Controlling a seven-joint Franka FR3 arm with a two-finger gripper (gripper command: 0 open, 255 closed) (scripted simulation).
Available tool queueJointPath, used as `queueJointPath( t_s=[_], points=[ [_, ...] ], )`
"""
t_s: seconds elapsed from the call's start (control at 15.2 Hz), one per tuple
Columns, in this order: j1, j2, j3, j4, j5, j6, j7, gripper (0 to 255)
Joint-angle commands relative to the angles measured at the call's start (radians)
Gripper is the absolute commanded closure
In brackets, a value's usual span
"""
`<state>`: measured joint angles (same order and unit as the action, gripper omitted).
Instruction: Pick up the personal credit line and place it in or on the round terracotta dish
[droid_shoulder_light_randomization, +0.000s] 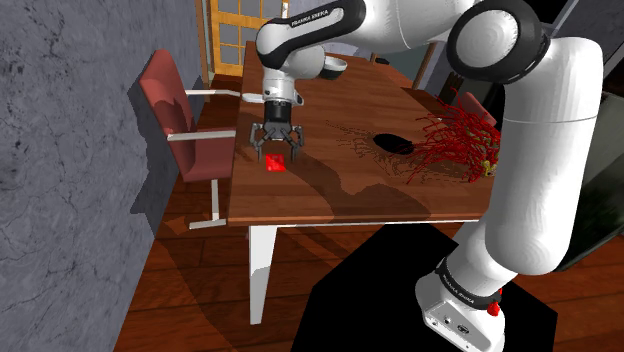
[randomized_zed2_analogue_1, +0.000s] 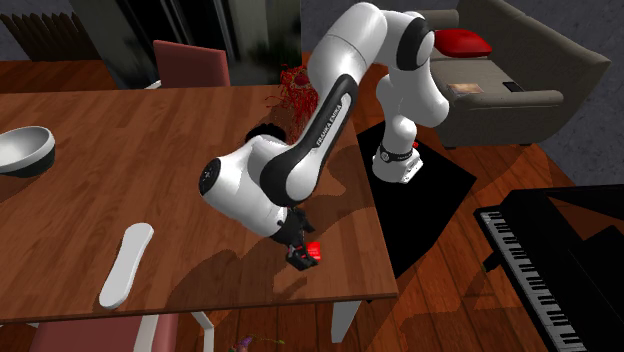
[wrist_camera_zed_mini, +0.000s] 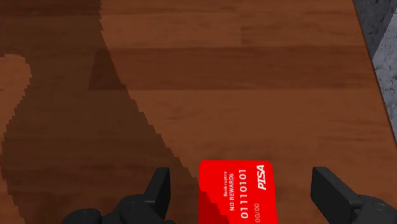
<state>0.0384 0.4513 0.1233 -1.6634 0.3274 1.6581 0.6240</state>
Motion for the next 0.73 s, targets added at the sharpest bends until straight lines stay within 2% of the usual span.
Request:
queueJointPath(
  t_s=[0.0, 0.59, 0.66],
  points=[
    [0.005, -0.003, 0.002, -0.030, 0.004, 0.028, -0.003, 0],
    [0.008, -0.005, 0.004, -0.052, 0.006, 0.049, -0.005, 0],
    [0.008, -0.005, 0.004, -0.052, 0.006, 0.049, -0.005, 255]
  ],
)
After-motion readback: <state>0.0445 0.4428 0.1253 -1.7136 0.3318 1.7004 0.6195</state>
